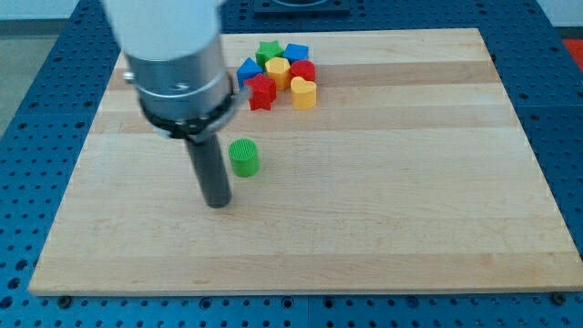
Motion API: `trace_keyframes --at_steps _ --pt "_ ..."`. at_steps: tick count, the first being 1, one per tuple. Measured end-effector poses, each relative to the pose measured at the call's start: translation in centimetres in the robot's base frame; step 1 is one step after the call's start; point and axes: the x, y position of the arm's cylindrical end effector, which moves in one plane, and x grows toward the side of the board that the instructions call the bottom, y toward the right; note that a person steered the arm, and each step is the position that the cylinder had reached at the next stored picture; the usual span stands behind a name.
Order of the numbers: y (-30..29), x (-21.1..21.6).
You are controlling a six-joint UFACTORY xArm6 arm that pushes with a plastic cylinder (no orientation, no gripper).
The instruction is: Slide green circle between red star and yellow hexagon
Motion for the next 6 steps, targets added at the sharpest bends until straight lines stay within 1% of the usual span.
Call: trace_keyframes --at_steps 1,2,3,4,5,6 --pt "1.2 -4.5" --pt "1.3 -9.1" --pt "4.4 -4.5" --pt "2.7 -2.2" --pt "7.7 -3.5" --pt "8.3 -8.2"
